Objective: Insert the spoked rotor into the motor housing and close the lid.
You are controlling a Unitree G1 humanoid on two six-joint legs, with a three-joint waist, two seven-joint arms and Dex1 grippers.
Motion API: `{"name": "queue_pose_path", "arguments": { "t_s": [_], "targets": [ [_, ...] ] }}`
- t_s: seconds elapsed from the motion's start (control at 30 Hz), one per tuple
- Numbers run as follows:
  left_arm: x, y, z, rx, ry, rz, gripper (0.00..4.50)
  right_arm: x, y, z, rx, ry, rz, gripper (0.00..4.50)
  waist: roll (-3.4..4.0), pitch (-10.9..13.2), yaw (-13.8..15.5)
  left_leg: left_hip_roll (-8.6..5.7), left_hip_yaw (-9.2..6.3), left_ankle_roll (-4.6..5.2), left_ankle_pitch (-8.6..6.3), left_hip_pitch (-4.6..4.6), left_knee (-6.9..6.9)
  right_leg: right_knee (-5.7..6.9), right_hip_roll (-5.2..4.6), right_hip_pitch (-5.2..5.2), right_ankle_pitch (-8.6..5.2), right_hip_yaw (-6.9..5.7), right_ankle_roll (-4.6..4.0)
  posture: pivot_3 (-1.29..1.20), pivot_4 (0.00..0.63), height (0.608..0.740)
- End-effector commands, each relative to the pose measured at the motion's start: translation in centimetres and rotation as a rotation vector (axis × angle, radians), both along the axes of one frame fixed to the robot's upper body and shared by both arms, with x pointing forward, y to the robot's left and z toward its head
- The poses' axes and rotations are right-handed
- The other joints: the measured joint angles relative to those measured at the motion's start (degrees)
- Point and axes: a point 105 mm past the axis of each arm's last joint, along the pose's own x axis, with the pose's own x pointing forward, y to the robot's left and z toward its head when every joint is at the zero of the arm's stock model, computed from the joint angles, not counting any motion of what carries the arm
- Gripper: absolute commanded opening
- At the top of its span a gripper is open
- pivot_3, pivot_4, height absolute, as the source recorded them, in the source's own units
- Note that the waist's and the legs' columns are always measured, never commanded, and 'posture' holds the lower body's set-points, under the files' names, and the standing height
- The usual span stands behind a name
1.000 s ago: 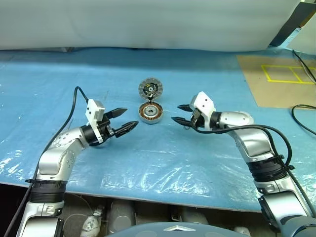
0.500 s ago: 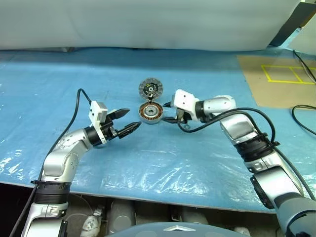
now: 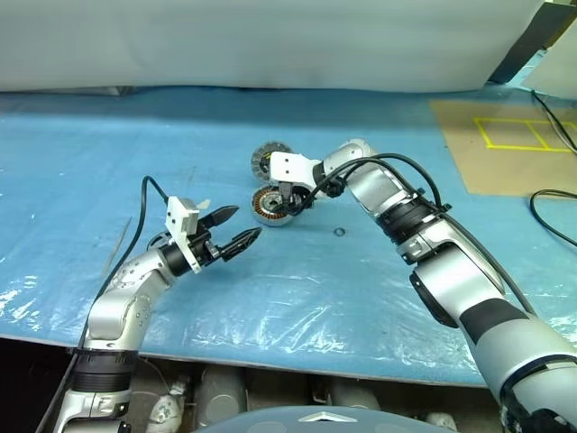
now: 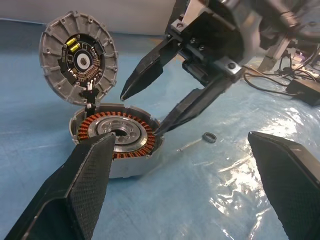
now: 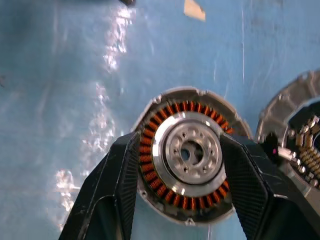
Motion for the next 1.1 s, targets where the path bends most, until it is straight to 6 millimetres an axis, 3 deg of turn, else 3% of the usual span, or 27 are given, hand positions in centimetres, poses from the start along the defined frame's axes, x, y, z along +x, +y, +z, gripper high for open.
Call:
{"name": "queue_pose_path", "arguments": {
  "t_s": [0.03, 0.4, 0.7, 1.1],
  "targets": [
    [-0.6, 0.3, 1.3, 0.016, -0.063, -0.002, 4.48, 0.9, 0.4, 1.0, -0.019, -0.030, -0.023, 2.61, 0.01, 0.01, -0.19, 0.01, 0.00, 0.00, 0.00, -0.01, 0.00, 0.01, 0.00, -0.01, -0.01, -0.01, -0.02, 0.00, 0.150, 0.740],
    [-0.7, 0.0, 1.5, 0.022, -0.072, -0.007, 4.48, 0.3, 2.7, 1.0, -0.016, 0.012, 0.001, 2.61, 0.04, 0.03, -0.19, 0.09, 0.03, 0.02, -0.01, -0.01, 0.00, 0.07, 0.02, -0.06, -0.05, -0.05, -0.09, 0.00, 0.150, 0.740],
    [-0.7, -0.1, 1.2, 0.011, -0.057, -0.008, 4.48, -0.4, 2.9, 0.3, -0.037, 0.047, 0.031, 2.61, 0.05, 0.03, -0.18, 0.09, 0.03, 0.02, -0.01, -0.01, 0.00, 0.08, 0.02, -0.06, -0.05, -0.05, -0.10, 0.00, 0.150, 0.740],
    [-1.0, -0.1, 0.8, 0.012, -0.044, -0.005, 4.48, -1.7, 2.9, 1.9, 0.004, 0.095, 0.078, 2.61, 0.05, 0.03, -0.16, 0.11, 0.02, 0.02, -0.01, -0.01, 0.00, 0.08, 0.03, -0.06, -0.05, -0.05, -0.10, 0.00, 0.150, 0.740]
  ]
}}
